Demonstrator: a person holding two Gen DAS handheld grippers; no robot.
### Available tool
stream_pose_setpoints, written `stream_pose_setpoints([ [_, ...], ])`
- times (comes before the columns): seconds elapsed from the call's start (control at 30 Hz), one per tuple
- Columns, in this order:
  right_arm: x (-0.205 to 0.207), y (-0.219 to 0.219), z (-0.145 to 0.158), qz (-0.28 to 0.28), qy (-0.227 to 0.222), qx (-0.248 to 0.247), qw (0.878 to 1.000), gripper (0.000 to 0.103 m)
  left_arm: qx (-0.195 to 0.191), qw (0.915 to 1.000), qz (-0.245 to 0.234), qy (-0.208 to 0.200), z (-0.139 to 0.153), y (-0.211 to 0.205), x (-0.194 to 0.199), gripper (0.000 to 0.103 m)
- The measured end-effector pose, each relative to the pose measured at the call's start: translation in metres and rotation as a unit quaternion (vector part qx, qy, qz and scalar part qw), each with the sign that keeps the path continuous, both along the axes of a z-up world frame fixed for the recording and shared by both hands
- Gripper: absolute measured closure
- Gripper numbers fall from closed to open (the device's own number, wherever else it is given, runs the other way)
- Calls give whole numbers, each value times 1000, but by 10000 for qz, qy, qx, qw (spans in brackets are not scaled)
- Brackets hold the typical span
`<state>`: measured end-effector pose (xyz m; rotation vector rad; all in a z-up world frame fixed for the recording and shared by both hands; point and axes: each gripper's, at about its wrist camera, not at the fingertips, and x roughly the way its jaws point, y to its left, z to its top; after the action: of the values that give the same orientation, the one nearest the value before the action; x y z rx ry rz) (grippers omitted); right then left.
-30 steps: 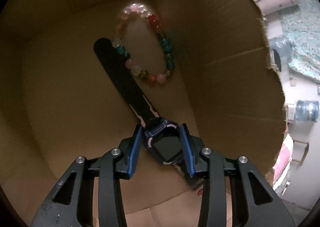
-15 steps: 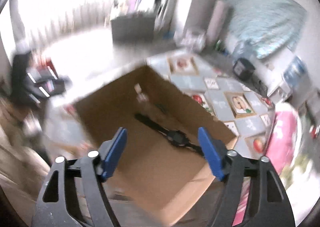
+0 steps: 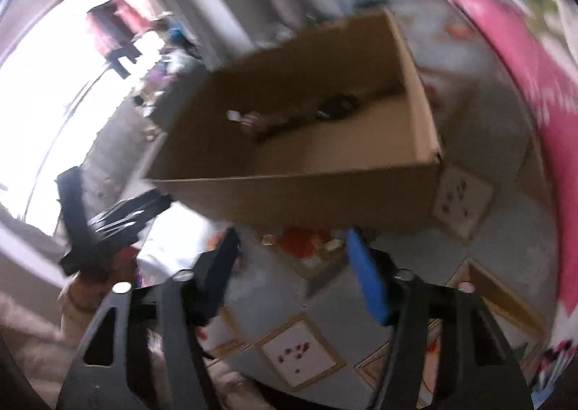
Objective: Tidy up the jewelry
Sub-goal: 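Withdraw the right tool from the box back over the table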
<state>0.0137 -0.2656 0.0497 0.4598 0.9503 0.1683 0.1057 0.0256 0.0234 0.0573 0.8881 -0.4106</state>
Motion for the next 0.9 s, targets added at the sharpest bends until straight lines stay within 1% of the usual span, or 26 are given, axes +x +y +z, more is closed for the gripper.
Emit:
stream_pose_setpoints([
  [0.07, 6, -4, 0, -95, 8, 49, 9999, 58, 47, 10000, 86, -8, -1, 0, 5, 42],
  [0.13, 12, -5, 4, -128, -25, 75, 9999, 61, 32, 9999, 161, -10, -1, 2, 10, 42],
  [0.3, 22, -2, 6, -207, -79, 19, 9998, 63, -122, 9994, 310, -1, -3, 1, 29, 42],
  [0.43, 39, -2, -6, -290, -220, 39, 9993, 63, -211, 9991, 366, -88, -5, -2, 46, 42],
  [0.5, 42, -4, -7, -366, -241, 13, 9990, 63, -297, 9986, 421, -78, -7, -2, 53, 42],
  [0.53, 40, -5, -4, -398, -244, -84, 9989, 62, -316, 9985, 435, -58, -7, -2, 54, 42],
  [0.6, 28, -5, -2, -486, -280, -299, 9980, 50, -396, 9985, 389, 12, -7, 1, 50, 42],
  [0.63, 23, -6, -3, -545, -262, -415, 9973, 41, -382, 9987, 337, 58, -9, 3, 45, 41],
  [0.7, 5, -7, -8, -721, -24, -720, 9948, 38, -226, 9992, 280, 154, -14, 6, 36, 37],
  [0.73, 1, -8, -11, -768, 70, -788, 9939, 34, -146, 9993, 264, 220, -18, 7, 30, 36],
  [0.77, -9, -6, -16, -830, 263, -920, 9919, 31, -61, 9991, 249, 336, -24, 9, 22, 35],
  [0.9, -34, 8, -36, -718, 749, -1458, 9839, 24, 200, 9974, 195, 669, -42, 12, -2, 31],
])
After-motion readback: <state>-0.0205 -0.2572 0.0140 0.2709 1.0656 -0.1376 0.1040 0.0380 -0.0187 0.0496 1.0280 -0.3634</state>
